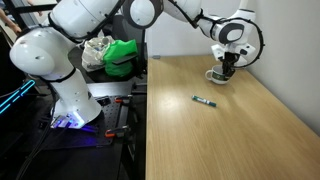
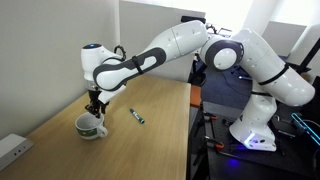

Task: Move the mug cup from the left to the right

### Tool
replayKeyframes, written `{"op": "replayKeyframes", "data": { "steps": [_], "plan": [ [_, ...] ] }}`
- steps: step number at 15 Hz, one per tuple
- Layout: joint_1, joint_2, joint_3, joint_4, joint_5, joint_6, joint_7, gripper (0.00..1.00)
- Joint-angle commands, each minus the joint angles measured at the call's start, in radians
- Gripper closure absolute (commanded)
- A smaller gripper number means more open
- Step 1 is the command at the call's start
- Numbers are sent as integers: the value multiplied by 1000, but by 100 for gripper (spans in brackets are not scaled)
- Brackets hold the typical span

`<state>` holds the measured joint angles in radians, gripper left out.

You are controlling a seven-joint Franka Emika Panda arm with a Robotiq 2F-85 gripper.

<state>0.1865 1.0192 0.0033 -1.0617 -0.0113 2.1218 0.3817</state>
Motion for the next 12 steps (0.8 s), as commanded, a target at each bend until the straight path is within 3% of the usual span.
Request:
{"op": "replayKeyframes", "data": {
  "steps": [1, 3, 12],
  "plan": [
    [9, 40, -11, 86, 3, -63, -6, 92],
    [10, 51, -10, 107, 3, -76, -6, 100],
    [7, 85, -26, 181, -2, -126, 13, 98]
  ]
}}
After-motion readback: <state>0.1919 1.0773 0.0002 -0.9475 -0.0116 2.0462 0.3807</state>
